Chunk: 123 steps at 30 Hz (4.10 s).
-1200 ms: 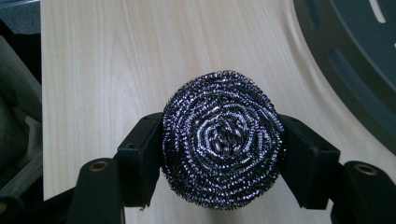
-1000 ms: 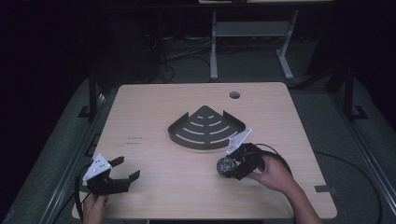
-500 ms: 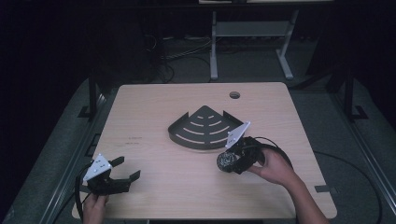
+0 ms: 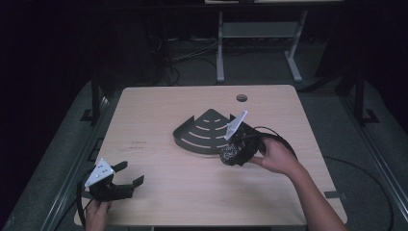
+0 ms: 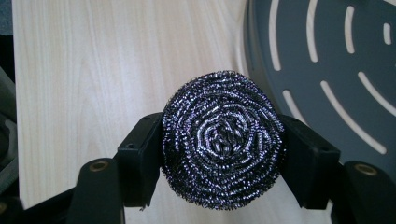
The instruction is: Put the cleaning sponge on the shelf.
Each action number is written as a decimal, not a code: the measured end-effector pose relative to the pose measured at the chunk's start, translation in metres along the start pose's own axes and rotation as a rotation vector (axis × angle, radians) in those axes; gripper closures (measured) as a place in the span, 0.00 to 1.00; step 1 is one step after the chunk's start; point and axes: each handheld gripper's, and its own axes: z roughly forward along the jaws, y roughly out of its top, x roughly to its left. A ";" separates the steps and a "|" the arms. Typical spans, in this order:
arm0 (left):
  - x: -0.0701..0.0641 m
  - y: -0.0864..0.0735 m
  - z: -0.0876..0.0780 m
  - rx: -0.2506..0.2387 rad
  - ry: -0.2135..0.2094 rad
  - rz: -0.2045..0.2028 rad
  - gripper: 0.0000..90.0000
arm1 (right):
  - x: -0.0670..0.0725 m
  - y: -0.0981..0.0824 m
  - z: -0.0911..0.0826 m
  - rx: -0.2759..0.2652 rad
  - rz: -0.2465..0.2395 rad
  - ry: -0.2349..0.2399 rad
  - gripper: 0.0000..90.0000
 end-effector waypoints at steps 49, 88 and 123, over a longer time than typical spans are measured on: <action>0.001 0.000 0.002 -0.002 -0.010 -0.006 0.15 | -0.099 0.043 0.070 0.133 0.131 -0.006 0.39; 0.003 0.000 0.002 -0.002 -0.006 -0.011 0.15 | -0.112 0.043 0.091 0.170 0.151 -0.019 0.38; 0.001 0.001 0.004 0.002 -0.008 -0.010 0.15 | -0.108 0.044 0.086 0.180 0.156 -0.040 0.28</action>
